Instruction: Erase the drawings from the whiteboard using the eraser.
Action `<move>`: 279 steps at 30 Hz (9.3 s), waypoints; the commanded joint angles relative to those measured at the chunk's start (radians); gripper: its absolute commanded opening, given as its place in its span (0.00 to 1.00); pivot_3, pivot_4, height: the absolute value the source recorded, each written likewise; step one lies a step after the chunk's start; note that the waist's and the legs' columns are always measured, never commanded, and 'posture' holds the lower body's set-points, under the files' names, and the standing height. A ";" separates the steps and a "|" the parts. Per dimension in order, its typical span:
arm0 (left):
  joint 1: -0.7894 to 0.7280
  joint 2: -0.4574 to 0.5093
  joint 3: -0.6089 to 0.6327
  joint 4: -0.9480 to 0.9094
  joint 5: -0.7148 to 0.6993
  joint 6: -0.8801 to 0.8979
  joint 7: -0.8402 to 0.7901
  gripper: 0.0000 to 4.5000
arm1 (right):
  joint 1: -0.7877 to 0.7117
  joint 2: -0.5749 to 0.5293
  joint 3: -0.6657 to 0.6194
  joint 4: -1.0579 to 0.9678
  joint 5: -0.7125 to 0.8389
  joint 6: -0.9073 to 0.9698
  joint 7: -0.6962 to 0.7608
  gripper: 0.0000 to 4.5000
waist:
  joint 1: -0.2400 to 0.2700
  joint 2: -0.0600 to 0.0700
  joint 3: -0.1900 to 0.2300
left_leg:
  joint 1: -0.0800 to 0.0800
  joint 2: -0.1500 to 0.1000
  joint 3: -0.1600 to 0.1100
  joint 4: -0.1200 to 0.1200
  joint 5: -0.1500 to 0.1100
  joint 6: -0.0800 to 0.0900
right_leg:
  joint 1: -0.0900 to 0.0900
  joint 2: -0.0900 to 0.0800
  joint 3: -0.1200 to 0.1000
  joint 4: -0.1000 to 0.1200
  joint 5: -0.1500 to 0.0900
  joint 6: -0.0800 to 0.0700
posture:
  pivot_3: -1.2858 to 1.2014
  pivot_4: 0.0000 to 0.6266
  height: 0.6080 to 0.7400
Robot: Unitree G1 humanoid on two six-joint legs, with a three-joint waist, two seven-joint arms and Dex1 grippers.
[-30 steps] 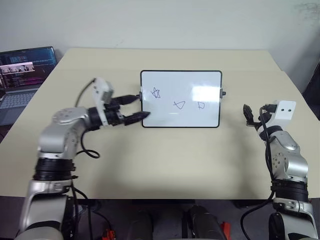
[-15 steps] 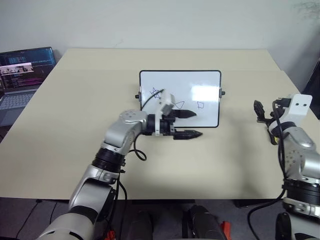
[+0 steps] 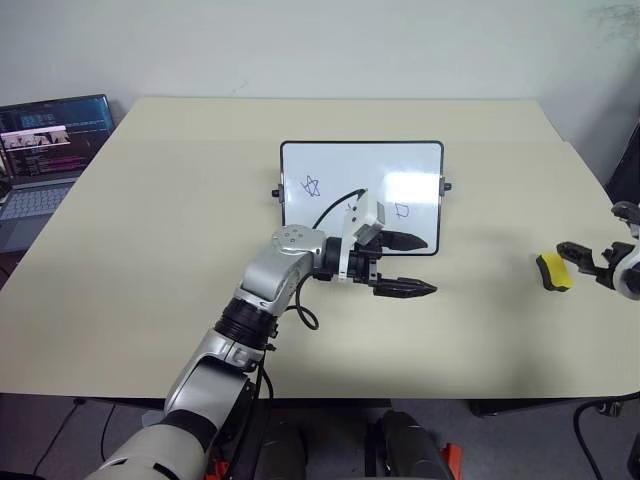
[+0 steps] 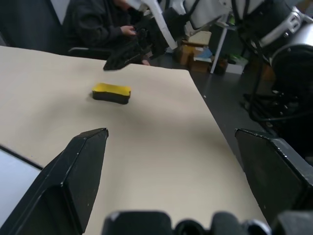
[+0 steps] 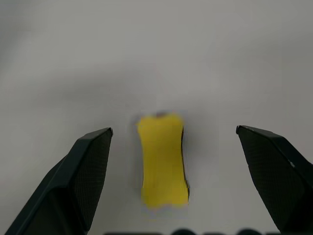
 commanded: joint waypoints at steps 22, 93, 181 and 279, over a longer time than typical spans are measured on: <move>0.011 0.012 0.012 -0.070 0.005 0.005 0.007 1.00 | -0.132 -0.028 0.232 0.260 -0.129 -0.180 0.124 0.90 | -0.002 0.000 0.000 | 0.000 0.000 0.000 0.000 0.000 0.000 | 0.000 0.000 0.000 -0.001 0.000 0.000 | 0.52 0.24 1.00; 0.204 0.534 0.426 -0.203 -0.005 0.035 0.259 1.00 | -0.525 0.404 0.458 -0.040 -0.145 -0.549 0.208 0.25 | -0.007 0.003 0.002 | -0.002 0.000 -0.004 -0.001 0.000 0.000 | -0.002 -0.001 -0.004 0.000 0.000 0.000 | 0.52 0.24 1.00; 0.332 0.571 0.456 -0.365 -0.018 0.106 0.323 1.00 | -0.990 0.885 0.864 1.249 -0.869 -1.166 0.031 0.25 | -0.020 0.001 0.001 | 0.007 0.001 -0.010 -0.004 0.002 0.001 | 0.004 0.001 -0.009 0.004 -0.001 -0.004 | 0.52 0.24 1.00; 0.225 0.516 0.405 -0.242 -0.016 0.061 0.246 1.00 | 0.071 0.083 0.274 -0.112 -0.059 -0.733 0.533 0.25 | -0.002 0.002 0.002 | -0.013 0.000 -0.013 0.000 0.002 0.000 | -0.011 0.000 -0.013 0.004 -0.003 -0.005 | 0.52 0.24 1.00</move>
